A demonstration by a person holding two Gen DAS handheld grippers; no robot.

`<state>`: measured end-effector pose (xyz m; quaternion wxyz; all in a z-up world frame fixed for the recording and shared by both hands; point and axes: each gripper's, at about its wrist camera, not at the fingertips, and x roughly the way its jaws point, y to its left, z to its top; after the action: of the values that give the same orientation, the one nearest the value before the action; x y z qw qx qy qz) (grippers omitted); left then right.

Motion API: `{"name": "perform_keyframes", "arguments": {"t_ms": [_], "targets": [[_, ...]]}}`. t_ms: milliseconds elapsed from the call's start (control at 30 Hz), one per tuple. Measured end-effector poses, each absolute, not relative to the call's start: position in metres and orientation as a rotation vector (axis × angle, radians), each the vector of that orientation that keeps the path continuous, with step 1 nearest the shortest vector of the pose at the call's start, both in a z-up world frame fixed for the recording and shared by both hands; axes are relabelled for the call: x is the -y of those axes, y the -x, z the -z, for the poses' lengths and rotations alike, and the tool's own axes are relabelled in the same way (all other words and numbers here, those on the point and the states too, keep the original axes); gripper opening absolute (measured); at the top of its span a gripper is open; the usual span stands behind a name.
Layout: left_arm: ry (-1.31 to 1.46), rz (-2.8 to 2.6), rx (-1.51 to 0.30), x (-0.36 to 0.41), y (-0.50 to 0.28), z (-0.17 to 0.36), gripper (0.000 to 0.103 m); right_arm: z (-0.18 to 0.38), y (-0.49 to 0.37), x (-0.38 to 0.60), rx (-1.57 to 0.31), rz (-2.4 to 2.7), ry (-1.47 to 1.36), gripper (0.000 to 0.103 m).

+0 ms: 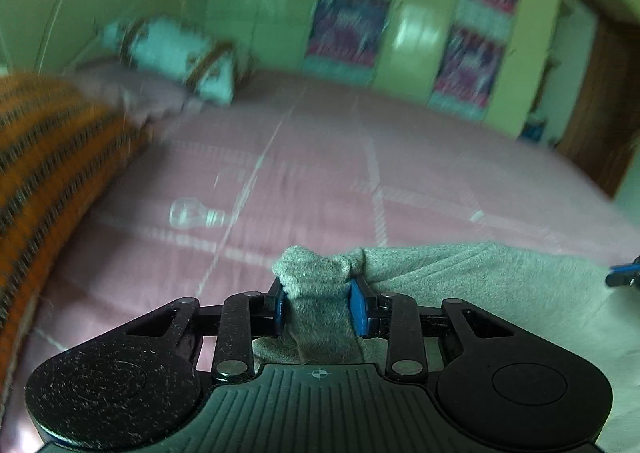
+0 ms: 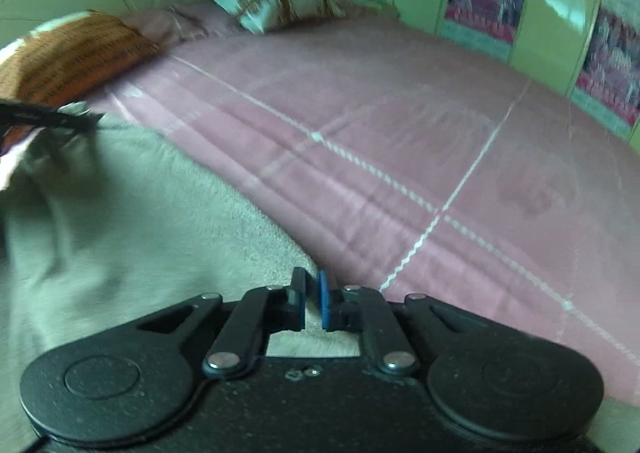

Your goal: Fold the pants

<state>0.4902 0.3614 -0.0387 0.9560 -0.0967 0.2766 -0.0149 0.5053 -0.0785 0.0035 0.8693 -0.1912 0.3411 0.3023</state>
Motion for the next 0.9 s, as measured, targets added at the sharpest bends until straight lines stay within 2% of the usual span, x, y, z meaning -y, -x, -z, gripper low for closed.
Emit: {"name": "perform_keyframes", "arguments": {"t_ms": [267, 367, 533, 633, 700, 800, 867, 900], "targets": [[0.170, 0.155, -0.422, -0.367, -0.393, 0.010, 0.032, -0.047, -0.390, 0.103, -0.622, -0.676, 0.471, 0.000], [0.186, 0.171, -0.430, -0.368, -0.350, 0.021, 0.032, -0.038, -0.343, 0.109, -0.633, -0.693, 0.496, 0.000], [0.261, 0.105, -0.554, -0.363, -0.290, 0.058, 0.032, 0.004, -0.272, 0.114, -0.663, -0.723, 0.547, 0.000], [0.336, 0.019, -0.585, -0.363, -0.260, 0.071, 0.032, 0.007, -0.245, 0.121, -0.659, -0.687, 0.460, 0.006], [0.419, -0.028, -0.565, -0.364, -0.245, 0.070, 0.032, 0.003, -0.236, 0.128, -0.651, -0.657, 0.404, 0.006], [0.556, -0.044, -0.545, -0.357, -0.240, 0.064, 0.033, -0.005, -0.234, 0.139, -0.628, -0.584, 0.295, 0.011], [0.617, -0.045, -0.570, -0.349, -0.248, 0.066, 0.036, -0.006, -0.236, 0.149, -0.634, -0.544, 0.191, 0.020], [0.657, -0.044, -0.579, -0.345, -0.253, 0.068, 0.037, -0.006, -0.242, 0.153, -0.643, -0.521, 0.123, 0.021]]}}
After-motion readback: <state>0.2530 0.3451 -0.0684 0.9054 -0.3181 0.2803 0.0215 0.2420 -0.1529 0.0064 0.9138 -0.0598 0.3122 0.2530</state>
